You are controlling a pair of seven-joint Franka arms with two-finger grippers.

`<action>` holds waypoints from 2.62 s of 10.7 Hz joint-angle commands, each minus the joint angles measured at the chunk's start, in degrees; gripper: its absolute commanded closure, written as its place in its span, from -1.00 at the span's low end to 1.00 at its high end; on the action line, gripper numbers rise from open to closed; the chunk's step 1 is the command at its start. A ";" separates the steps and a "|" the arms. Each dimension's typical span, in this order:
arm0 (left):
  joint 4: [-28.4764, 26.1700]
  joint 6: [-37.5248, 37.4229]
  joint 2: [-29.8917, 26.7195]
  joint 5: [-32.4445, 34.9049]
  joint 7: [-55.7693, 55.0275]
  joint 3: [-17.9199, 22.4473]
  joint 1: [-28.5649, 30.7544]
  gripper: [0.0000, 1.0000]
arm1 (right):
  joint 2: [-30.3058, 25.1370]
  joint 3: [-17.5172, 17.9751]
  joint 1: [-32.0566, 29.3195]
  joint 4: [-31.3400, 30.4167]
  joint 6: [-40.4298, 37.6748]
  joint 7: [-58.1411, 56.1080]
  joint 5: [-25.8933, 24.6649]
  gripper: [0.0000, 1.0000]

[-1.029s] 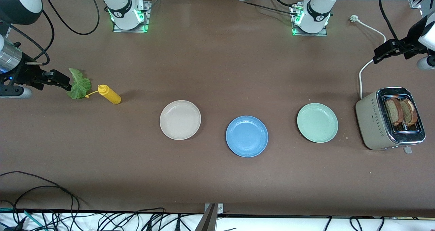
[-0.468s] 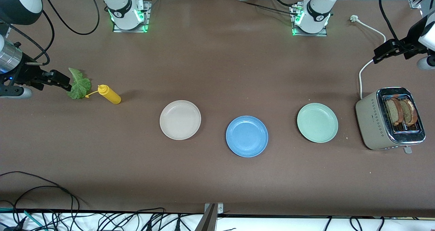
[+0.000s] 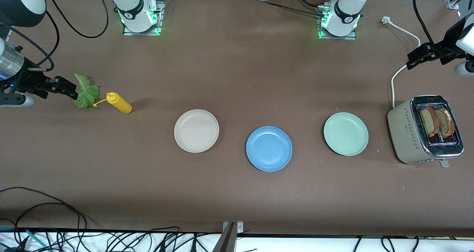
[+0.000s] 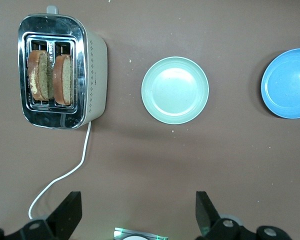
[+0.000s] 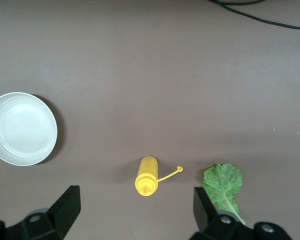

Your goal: Make sandwich in blue plate with both arms

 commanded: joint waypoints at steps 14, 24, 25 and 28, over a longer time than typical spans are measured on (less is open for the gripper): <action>1.92 -1.61 0.87 -0.43 -0.05 0.34 0.01 -1.00 | 0.44 0.05 -0.05 1.38 -0.55 2.85 -2.35 -1.00; 2.35 1.54 6.93 -1.40 0.56 1.22 6.50 -1.00 | 0.44 0.13 -0.05 1.38 -0.55 6.11 -3.31 -1.00; 2.44 1.73 8.59 -0.97 0.56 1.22 6.77 -1.00 | 0.44 0.05 0.04 1.38 -0.55 6.02 -3.31 -1.00; 2.44 4.00 10.97 -0.52 0.56 1.83 7.82 -1.00 | 0.44 0.13 0.04 1.38 -0.81 5.75 -3.31 -1.00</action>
